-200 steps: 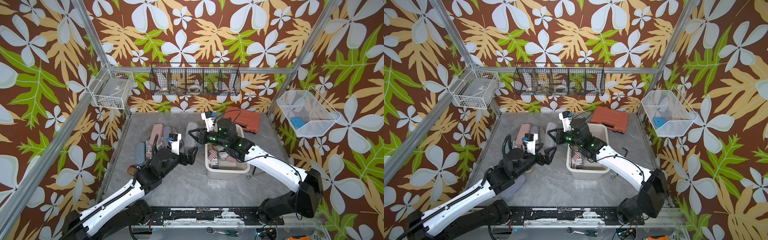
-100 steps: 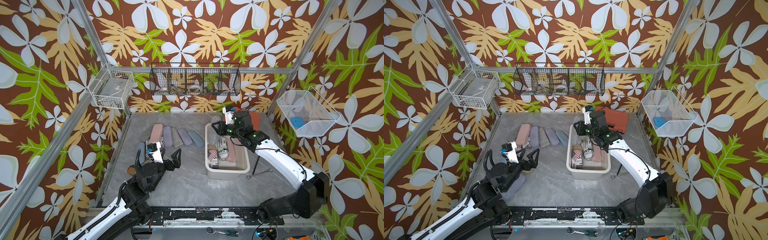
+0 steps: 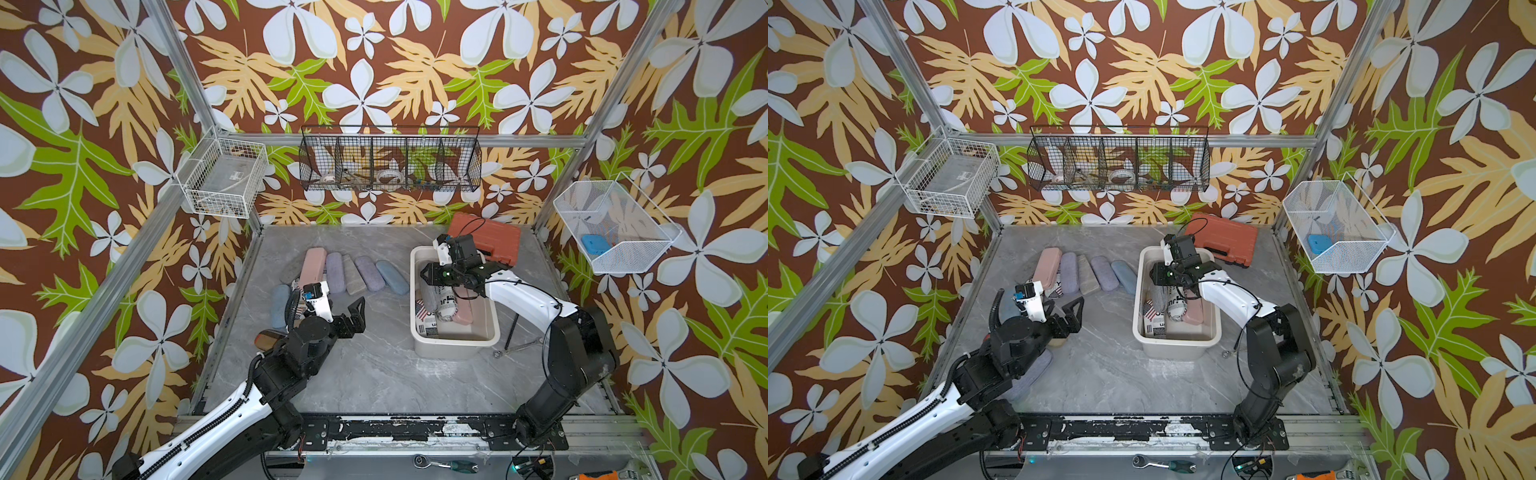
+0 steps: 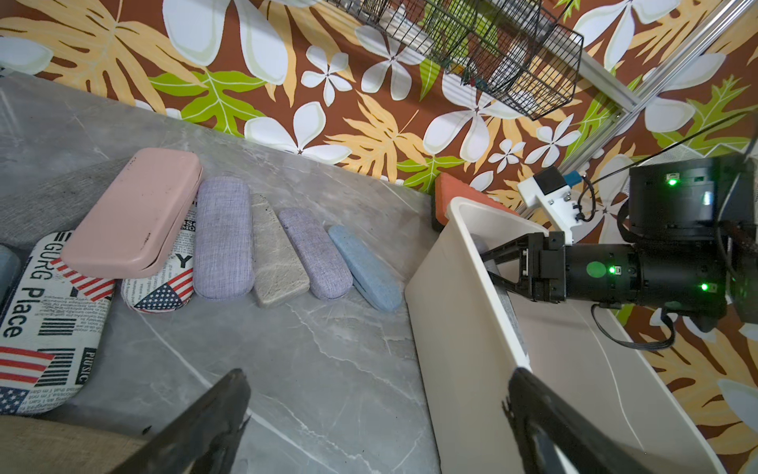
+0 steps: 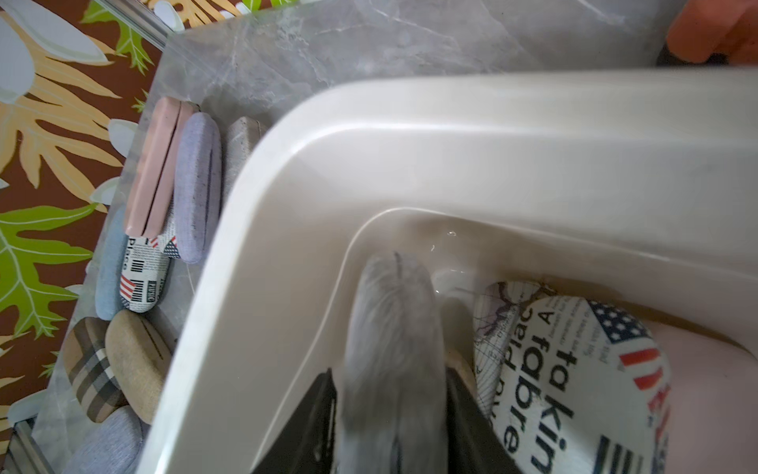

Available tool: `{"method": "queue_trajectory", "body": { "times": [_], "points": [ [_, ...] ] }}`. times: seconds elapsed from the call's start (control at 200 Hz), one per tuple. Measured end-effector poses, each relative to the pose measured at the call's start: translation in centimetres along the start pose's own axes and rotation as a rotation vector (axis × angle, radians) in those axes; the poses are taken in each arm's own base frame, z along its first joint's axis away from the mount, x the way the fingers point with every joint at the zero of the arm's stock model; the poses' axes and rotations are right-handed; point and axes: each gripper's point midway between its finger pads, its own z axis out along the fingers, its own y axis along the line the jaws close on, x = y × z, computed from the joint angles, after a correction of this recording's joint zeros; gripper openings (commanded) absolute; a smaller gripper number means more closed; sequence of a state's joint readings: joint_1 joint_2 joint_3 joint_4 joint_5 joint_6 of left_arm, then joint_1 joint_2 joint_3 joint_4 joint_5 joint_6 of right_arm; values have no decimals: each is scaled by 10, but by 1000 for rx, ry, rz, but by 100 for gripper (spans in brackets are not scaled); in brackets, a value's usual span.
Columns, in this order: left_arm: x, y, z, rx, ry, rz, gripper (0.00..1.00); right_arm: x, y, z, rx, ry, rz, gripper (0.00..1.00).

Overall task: Put the glasses cases into the storage boxes
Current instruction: Place the glasses case in the storage box.

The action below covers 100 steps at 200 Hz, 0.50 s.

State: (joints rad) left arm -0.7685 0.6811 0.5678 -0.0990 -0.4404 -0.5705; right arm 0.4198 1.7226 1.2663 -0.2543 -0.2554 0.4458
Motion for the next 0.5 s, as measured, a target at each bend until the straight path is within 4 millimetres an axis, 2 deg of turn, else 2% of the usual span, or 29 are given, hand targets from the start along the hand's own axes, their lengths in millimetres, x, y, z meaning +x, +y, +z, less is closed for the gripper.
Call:
{"method": "queue_trajectory", "body": {
  "times": [0.06,0.2,0.375,0.501],
  "points": [
    [3,1,1,-7,10,2,100,-1,-1,2,3,2,13,59],
    [6,3,2,-16,23,-2,100,-11,-1,-9,19,-38,8,61],
    [11,4,6,-29,41,-2,100,-27,7,-44,11,-131,-8,61],
    [13,3,12,-44,53,4,100,-28,12,-68,3,-186,-18,60]
  ]
}}
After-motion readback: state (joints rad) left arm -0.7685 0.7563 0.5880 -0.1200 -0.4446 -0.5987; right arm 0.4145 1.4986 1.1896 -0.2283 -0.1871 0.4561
